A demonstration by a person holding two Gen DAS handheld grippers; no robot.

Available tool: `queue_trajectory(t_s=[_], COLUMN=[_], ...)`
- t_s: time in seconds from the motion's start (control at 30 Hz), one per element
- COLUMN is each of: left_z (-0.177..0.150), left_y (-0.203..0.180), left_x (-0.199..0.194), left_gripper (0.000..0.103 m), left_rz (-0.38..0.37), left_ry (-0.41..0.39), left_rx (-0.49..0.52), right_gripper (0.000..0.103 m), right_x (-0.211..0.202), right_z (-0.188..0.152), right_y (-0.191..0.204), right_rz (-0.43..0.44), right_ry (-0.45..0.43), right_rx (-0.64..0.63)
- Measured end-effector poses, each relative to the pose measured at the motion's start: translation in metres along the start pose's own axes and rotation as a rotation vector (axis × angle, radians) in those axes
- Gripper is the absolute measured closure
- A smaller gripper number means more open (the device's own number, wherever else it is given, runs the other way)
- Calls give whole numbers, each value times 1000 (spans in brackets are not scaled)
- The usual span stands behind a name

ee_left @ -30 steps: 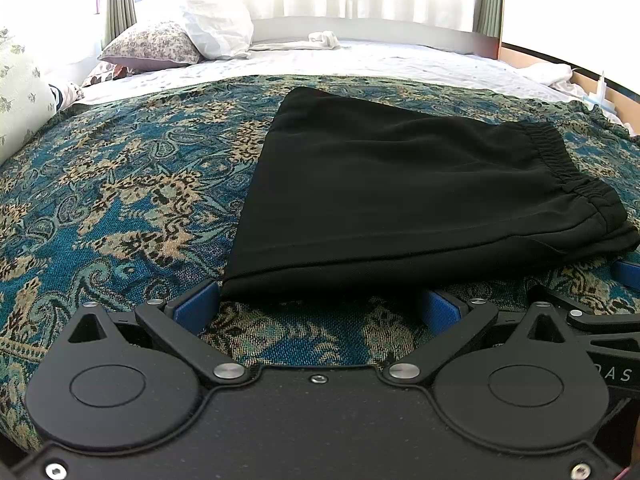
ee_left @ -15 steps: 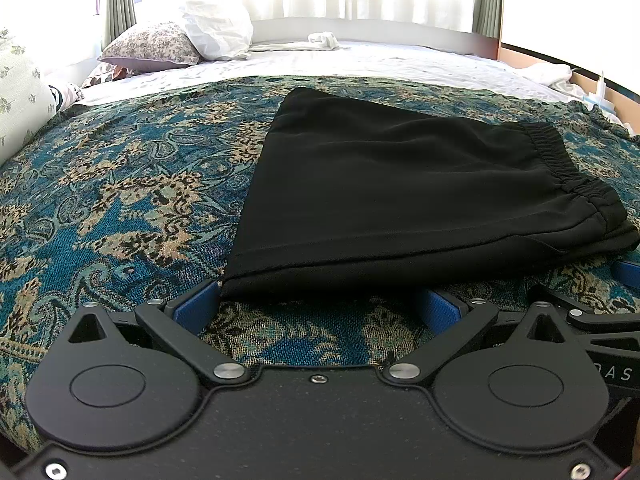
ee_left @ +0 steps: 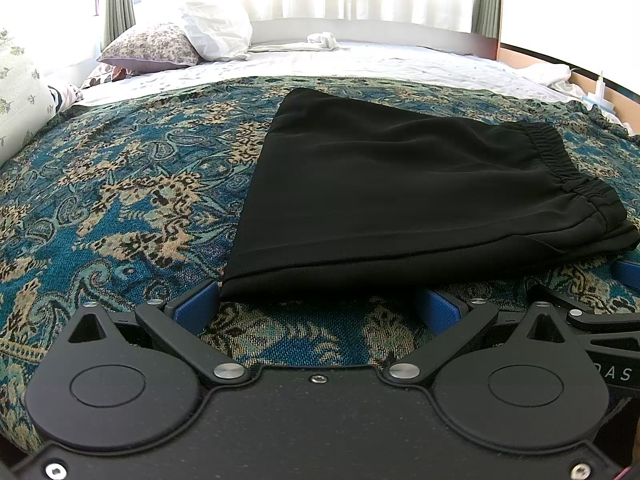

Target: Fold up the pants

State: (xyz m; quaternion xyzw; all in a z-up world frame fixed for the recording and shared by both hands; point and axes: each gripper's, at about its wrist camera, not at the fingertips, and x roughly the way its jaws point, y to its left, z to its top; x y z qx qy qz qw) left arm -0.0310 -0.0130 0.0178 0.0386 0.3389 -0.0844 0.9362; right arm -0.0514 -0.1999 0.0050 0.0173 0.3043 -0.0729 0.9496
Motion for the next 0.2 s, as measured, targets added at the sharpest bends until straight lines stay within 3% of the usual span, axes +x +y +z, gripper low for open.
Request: queue_trajectory(t_s=[0.2], left_z=[0], left_y=[0], left_x=[0], left_gripper=[0], left_rz=[0], left_ry=[0], left_rx=[0], right_gripper=[0], right_x=[0], right_z=[1], right_y=[0], right_rz=[0], right_ry=[3], right_rx=[1])
